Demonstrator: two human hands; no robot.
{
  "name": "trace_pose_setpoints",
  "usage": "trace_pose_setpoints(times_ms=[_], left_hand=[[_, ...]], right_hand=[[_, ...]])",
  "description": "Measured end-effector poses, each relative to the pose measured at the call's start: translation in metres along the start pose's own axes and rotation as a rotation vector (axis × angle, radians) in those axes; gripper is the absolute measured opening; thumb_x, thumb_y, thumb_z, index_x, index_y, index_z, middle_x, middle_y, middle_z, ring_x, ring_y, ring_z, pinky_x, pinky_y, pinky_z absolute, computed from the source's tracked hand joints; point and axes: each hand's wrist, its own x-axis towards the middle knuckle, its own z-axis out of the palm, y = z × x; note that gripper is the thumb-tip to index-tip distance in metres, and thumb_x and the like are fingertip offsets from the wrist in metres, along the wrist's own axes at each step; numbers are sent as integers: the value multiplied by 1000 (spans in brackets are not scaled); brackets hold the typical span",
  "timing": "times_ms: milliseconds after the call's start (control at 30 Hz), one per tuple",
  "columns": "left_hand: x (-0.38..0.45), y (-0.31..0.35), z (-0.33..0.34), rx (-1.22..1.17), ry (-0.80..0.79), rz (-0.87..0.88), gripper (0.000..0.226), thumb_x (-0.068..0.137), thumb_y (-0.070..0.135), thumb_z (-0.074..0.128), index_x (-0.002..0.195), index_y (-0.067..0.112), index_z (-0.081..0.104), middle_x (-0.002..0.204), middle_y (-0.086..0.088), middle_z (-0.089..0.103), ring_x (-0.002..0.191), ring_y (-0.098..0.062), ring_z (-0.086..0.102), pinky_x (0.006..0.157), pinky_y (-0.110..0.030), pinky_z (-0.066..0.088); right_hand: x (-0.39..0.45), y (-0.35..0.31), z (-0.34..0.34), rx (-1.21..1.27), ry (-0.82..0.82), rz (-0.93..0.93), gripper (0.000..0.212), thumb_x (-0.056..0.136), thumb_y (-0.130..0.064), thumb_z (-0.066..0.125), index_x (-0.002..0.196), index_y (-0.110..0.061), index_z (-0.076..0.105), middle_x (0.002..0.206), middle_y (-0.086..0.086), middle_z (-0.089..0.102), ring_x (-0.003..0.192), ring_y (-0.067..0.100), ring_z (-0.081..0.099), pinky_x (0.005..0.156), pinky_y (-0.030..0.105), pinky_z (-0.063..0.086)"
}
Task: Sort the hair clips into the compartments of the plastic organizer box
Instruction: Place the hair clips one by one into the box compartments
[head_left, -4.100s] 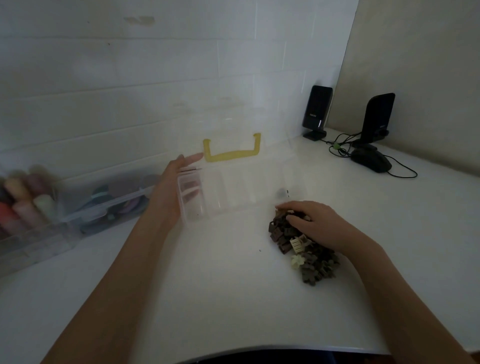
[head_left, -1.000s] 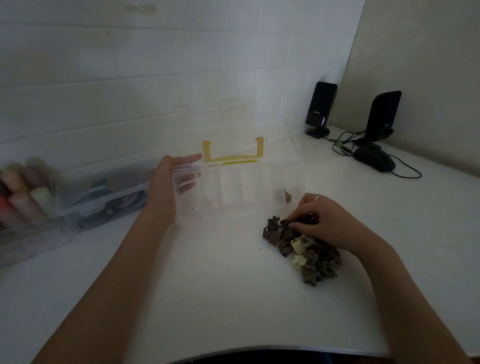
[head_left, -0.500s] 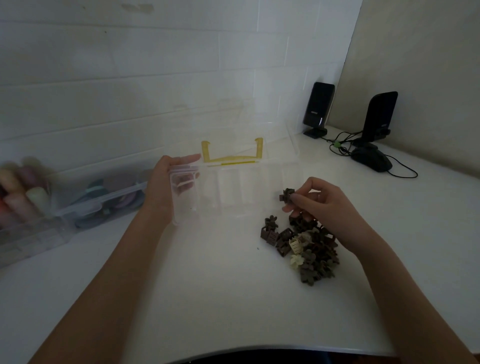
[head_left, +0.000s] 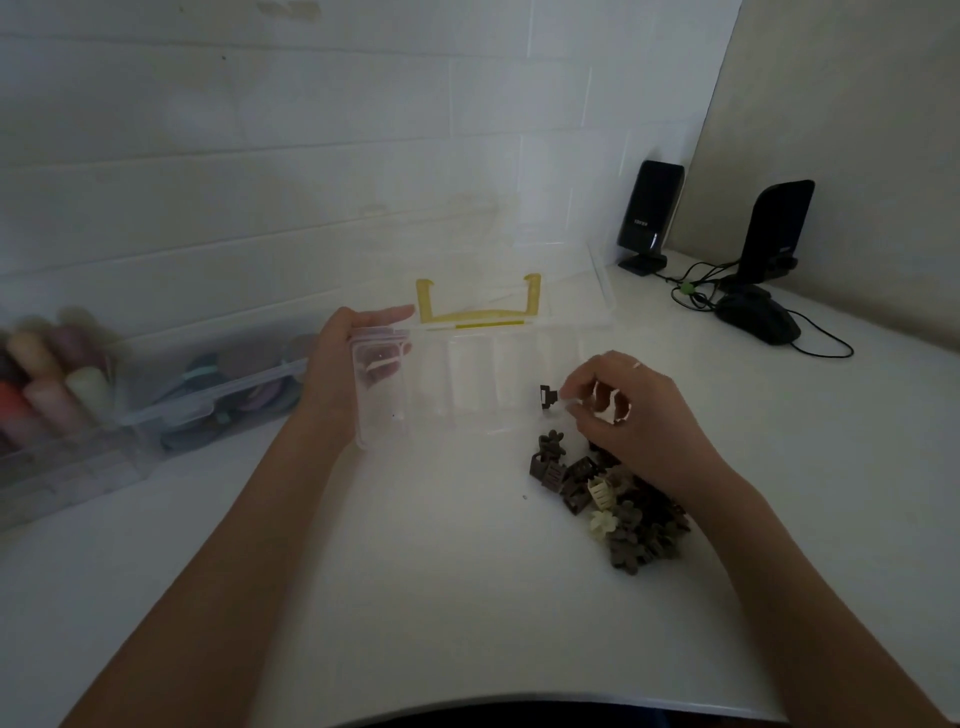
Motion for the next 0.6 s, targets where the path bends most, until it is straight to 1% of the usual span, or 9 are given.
trace_pose_setpoints(times_ms=[67,133,167,233,333,367,433,500,600], left_hand=[[-1,0,1,6,9,5,44,85,22,35,78,19,78,76,-2,69,78,-17,59,65,-22,44],[-2,1,2,8,19,5,44,85,22,35,76,20,78,72,0,69,77,-17,59,67,-22,44],[-2,2,3,8,27,2,44,85,21,35,76,19,78,70,0,69,76,-16,59,67,-22,43],[-2,2,3,4,40,-6,41,85,21,35,82,17,76,69,0,68,75,-16,59,68,-23,43],[-1,1,1,-3,45,2,40,85,21,35,84,17,75,68,1,68,74,-15,59,70,-23,43],[-2,1,1,-3,47,6,41,86,21,34,84,17,75,67,2,68,73,-14,59,70,-23,43],[-2,2,1,-1,49,11,40,86,21,34,84,17,74,66,2,68,73,-14,59,69,-22,43],[-1,2,1,-1,45,8,41,85,21,34,84,17,74,67,2,68,73,-14,59,68,-22,43],[0,0,-1,-13,33,5,42,85,23,35,81,17,77,75,-2,68,75,-17,59,70,-24,44]], right_hand=[[-4,2,-7,-7,-85,11,24,81,-5,67,86,-28,67,82,-13,65,73,6,59,64,12,45],[-8,4,-8,-51,-136,20,25,83,-6,66,92,-28,72,86,-21,66,78,-3,62,73,11,48],[-9,5,-7,-62,-137,22,26,84,-7,65,97,-28,73,88,-22,67,81,-6,63,77,10,49],[-10,5,-5,-62,-168,47,31,86,-9,63,106,-32,71,92,-25,66,84,-7,64,81,11,49],[-11,4,-3,-66,-256,73,38,87,-13,64,114,-39,64,90,-37,57,84,-18,59,81,5,45],[-10,4,-3,-57,-268,70,37,87,-13,65,113,-40,64,91,-36,58,86,-18,59,81,6,45],[-9,4,-2,-46,-288,61,28,86,-13,66,104,-34,60,98,-25,64,90,-8,62,83,19,52],[-8,4,0,-32,-314,52,24,84,-12,68,98,-27,55,101,-18,64,86,0,63,80,29,54],[-8,2,3,-61,-337,23,24,82,-12,69,93,-29,56,95,-14,63,79,3,61,75,31,54]])
